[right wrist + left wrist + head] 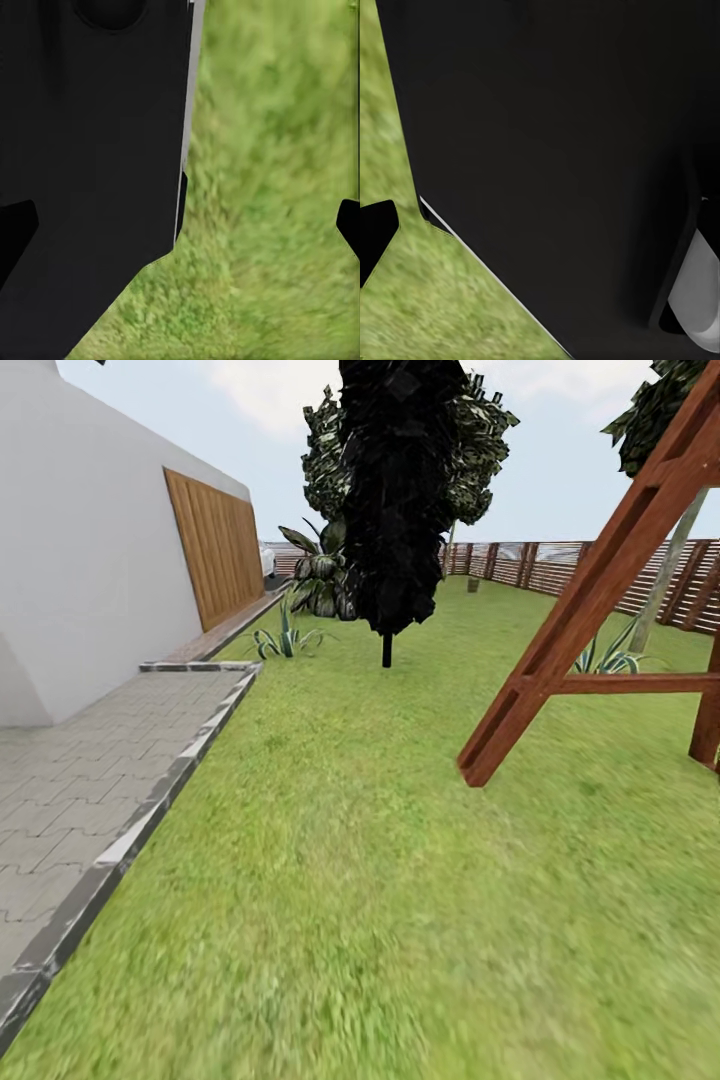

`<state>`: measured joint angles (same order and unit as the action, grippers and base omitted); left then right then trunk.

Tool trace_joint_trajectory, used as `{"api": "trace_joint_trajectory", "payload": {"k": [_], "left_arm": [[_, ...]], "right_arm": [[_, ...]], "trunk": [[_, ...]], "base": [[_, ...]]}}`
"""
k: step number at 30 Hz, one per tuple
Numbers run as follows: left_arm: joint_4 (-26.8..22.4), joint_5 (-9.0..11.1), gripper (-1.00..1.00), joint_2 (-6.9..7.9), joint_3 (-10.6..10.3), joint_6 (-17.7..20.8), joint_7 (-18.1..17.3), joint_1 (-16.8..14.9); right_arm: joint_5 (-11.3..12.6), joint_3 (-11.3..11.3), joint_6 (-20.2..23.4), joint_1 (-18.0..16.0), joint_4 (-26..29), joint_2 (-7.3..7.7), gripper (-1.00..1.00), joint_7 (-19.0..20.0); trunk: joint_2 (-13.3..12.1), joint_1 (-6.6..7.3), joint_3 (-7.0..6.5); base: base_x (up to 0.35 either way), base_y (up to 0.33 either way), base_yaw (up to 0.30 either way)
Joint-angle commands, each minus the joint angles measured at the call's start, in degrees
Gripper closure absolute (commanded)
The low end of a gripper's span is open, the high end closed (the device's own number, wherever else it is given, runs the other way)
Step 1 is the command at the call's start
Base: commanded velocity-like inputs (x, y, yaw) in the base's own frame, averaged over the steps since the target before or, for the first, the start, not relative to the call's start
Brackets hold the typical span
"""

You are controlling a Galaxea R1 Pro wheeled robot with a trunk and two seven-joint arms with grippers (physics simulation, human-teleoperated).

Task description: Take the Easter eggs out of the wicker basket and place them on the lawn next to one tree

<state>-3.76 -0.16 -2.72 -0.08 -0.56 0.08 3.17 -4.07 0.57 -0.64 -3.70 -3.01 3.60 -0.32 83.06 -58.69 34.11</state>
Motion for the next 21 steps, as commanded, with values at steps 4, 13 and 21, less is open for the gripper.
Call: {"api": "trace_joint_trajectory", "payload": {"k": [4,13,21], "left_arm": [[-0.11,-0.02,-1.00,-0.01,0.00,-0.06,0.01,0.04],[-0.11,-0.02,-1.00,-0.01,0.00,-0.06,0.01,0.06],[-0.11,-0.02,-1.00,-0.01,0.00,-0.06,0.01,0.06]], "right_arm": [[-0.42,-0.04,-0.07,-0.08,-0.15,0.01,-1.00,-0.11],[-0.42,-0.04,-0.07,-0.08,-0.15,0.01,-1.00,-0.12],[-0.39,-0.04,-0.07,-0.08,-0.15,0.00,-1.00,-0.12]], "trunk": [[0.02,-0.03,0.04],[0.02,-0.03,0.04],[0.02,-0.03,0.04]], "base": [[0.336,0.000,-0.021],[0.336,0.000,-0.001],[0.336,0.000,0.000]]}}
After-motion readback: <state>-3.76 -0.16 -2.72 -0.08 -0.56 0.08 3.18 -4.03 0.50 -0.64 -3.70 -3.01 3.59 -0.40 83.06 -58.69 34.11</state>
